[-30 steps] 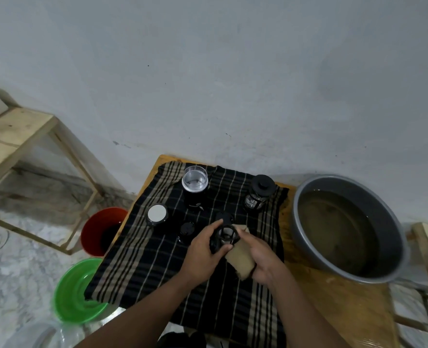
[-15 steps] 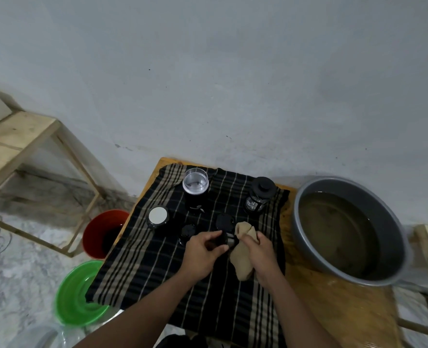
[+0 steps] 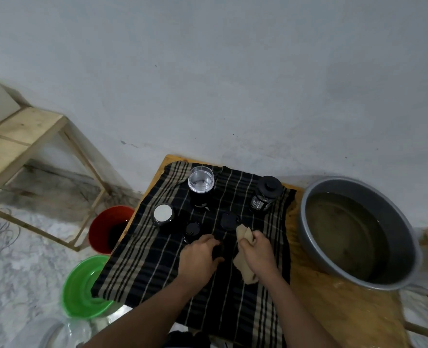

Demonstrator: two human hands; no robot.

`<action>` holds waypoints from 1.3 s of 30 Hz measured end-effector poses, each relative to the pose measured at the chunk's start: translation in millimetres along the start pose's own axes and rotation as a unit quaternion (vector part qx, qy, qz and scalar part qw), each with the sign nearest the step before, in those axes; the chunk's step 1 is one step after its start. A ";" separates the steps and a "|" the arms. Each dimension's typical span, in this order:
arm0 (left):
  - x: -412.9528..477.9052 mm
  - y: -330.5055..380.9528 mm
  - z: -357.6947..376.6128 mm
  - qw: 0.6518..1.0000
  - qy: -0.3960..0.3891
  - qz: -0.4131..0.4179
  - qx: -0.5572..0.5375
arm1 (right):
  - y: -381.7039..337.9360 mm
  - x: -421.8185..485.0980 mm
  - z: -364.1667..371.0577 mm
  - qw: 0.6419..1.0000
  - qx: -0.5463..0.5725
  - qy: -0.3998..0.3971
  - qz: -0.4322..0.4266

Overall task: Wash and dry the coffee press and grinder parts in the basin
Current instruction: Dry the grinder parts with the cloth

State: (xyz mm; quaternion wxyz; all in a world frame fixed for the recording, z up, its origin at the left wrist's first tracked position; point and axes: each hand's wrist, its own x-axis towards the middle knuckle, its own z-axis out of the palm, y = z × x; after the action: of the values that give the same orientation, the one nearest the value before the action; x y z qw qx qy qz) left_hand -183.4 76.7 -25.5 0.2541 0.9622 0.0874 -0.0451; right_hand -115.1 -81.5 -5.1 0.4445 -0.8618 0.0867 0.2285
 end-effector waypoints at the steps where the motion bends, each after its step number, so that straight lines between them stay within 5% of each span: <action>1: -0.4 -3.2 0.7 1.000 -0.009 0.003 0.019 | -0.3 1.2 0.0 1.000 0.002 -0.004 0.000; 4: -5.7 -13.7 4.3 0.999 -0.011 0.011 0.037 | -0.4 3.2 -2.1 1.000 0.012 -0.008 0.001; 9: -4.0 -36.2 -9.9 0.992 0.117 -0.037 -0.026 | -4.5 7.8 -2.7 0.999 0.032 -0.017 0.001; 12: 10.3 -36.8 -19.9 0.991 0.047 -0.122 -0.018 | -9.7 5.8 0.0 0.999 0.041 -0.028 -0.002; 16: 27.2 -37.1 -15.2 0.990 -0.053 -0.131 0.010 | -11.5 3.0 2.4 0.999 0.037 -0.032 -0.012; 23: 6.4 -47.8 -17.7 0.991 0.051 -0.096 -0.084 | -18.9 5.7 -6.9 0.991 0.111 0.033 -0.067; 26: 3.8 -36.7 -24.5 0.939 0.129 -0.134 -0.289 | -30.1 3.4 -5.5 0.987 0.126 0.007 -0.101; 30: 16.6 1.7 -40.9 0.819 0.068 -0.165 -0.545 | -49.3 -3.5 0.9 0.979 0.143 -0.052 -0.137; 36: 32.9 25.4 -47.9 0.853 0.064 -0.097 -0.508 | -64.0 -9.6 -1.8 0.977 0.116 -0.083 -0.156; 39: 34.7 25.5 -45.1 0.882 0.075 -0.052 -0.461 | -70.0 -6.5 -6.3 0.987 0.070 -0.109 -0.095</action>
State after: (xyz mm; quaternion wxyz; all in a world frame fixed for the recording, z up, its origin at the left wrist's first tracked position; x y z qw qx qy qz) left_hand -142.7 82.3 21.2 0.6593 0.7307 0.1669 0.0591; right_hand -94.1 -45.7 52.0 0.5299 -0.8030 -0.0288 0.2713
